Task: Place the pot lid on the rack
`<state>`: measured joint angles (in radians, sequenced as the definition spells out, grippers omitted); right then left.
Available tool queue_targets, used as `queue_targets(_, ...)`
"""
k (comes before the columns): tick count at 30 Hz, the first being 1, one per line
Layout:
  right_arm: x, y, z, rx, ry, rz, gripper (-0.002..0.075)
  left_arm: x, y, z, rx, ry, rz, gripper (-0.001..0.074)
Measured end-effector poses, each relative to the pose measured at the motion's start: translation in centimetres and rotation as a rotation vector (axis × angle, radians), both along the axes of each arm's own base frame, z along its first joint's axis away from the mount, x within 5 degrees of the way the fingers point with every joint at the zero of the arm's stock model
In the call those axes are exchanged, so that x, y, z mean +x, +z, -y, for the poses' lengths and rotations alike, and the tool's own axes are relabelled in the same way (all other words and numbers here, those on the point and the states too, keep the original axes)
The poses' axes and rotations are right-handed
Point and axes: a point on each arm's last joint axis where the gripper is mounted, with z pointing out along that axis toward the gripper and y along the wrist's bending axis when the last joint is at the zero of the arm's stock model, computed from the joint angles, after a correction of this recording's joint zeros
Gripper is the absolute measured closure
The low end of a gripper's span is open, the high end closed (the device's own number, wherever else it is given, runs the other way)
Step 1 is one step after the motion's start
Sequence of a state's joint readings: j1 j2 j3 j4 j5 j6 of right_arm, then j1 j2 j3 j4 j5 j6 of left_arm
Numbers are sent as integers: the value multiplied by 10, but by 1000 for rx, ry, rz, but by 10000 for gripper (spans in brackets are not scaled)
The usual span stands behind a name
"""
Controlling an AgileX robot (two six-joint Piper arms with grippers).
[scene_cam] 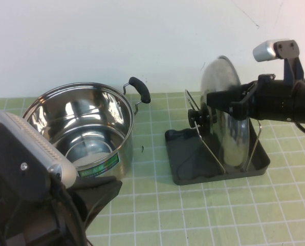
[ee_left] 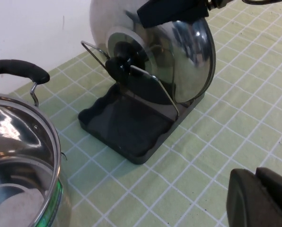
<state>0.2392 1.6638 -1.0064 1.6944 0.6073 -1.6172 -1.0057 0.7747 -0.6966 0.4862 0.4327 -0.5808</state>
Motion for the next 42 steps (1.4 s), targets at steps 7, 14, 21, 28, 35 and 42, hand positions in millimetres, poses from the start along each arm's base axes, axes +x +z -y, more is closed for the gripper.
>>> queue_targets(7,10,22,15,54,1,62,166,1,1,-1,21,-1,32,736)
queue_targets(14,11,85,36,97,-6,266,166,11,5,-10,192,58,225,736)
queue_targets(21,-31,153,45,-10,143,549,502,13,2,-33,242,259,157,736)
queue_targets(28,-88,160,55,-471,360,559,710,8,1,-57,173,462,28,736)
queue_targets(35,-121,148,93,-849,150,291,724,8,2,-55,82,473,-3,736)
queue_targets(42,-183,136,104,-865,-33,419,726,7,5,-49,-14,433,-3,736)
